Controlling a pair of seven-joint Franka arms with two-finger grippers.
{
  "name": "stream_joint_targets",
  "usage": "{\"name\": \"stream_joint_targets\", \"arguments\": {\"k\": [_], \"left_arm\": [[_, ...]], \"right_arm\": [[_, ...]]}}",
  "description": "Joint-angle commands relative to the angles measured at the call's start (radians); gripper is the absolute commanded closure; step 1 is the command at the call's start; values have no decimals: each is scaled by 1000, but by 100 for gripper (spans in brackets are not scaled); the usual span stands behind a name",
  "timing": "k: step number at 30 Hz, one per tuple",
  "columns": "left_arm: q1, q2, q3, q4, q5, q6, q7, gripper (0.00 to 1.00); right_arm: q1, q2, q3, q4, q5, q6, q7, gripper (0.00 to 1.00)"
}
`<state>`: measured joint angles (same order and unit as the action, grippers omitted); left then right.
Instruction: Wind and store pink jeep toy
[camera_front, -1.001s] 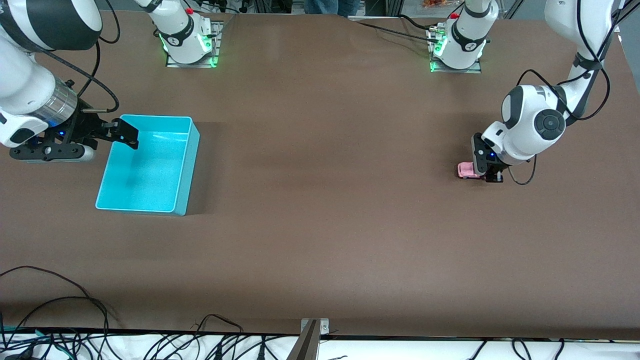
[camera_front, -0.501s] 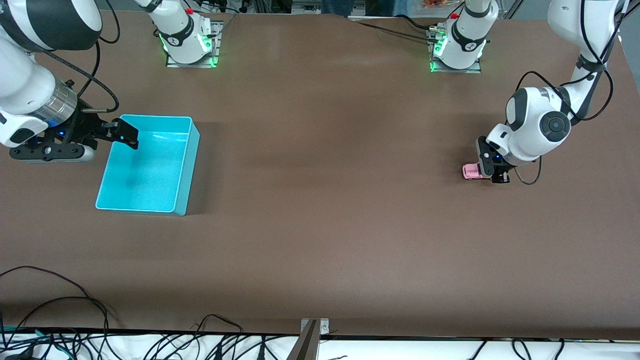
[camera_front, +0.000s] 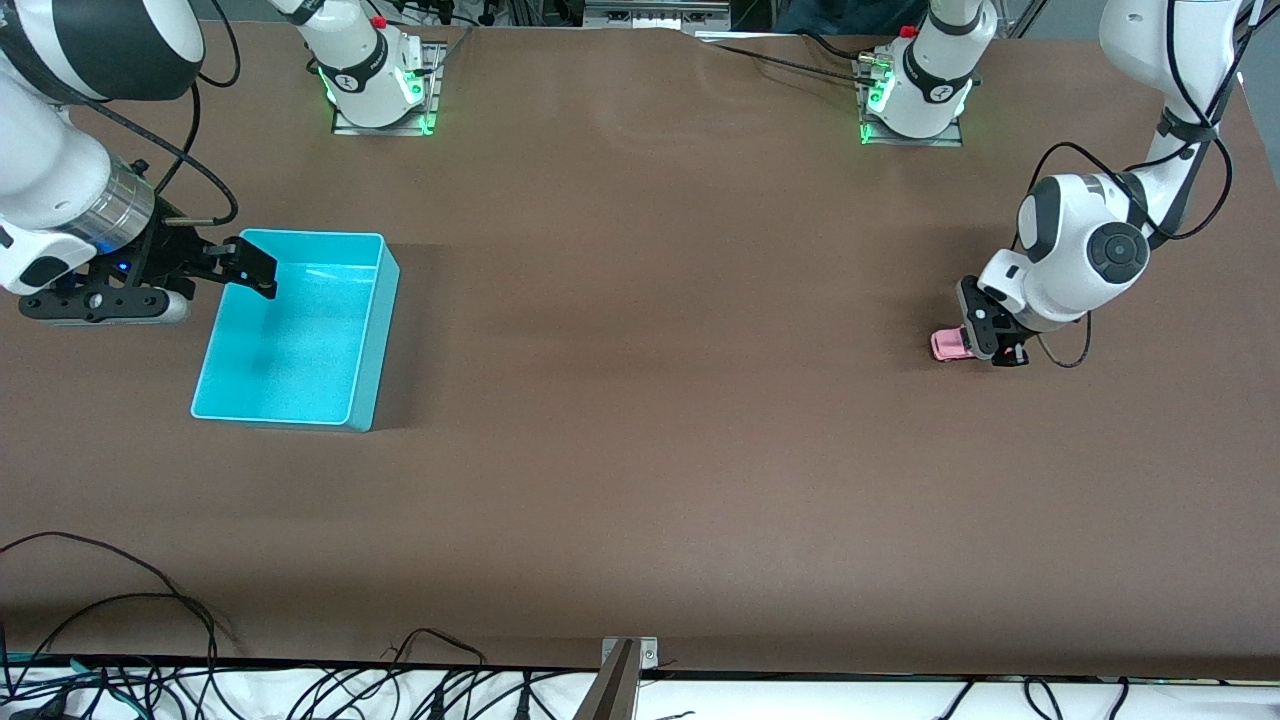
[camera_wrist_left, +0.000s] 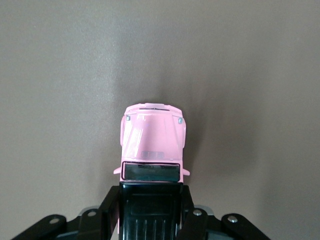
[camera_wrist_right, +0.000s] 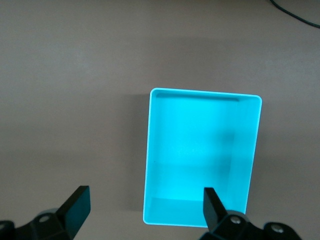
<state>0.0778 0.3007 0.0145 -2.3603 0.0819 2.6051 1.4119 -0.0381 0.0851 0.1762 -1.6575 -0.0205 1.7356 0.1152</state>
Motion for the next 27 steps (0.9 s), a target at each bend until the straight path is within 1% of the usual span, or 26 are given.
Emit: {"name": "stream_joint_targets", "arguments": {"k": [1, 12, 17, 27], "left_arm": [[2, 60, 7, 4, 22, 33, -34, 100], [0, 64, 7, 6, 30, 35, -18, 100], [-1, 66, 7, 7, 29, 36, 39, 100], [-9, 66, 7, 9, 30, 36, 45, 100]], "right_arm": [[-2, 5, 6, 18, -19, -5, 1, 0], [-2, 5, 6, 18, -19, -5, 1, 0], [-2, 5, 6, 19, -19, -5, 1, 0], [-2, 5, 6, 18, -19, -5, 1, 0]]}}
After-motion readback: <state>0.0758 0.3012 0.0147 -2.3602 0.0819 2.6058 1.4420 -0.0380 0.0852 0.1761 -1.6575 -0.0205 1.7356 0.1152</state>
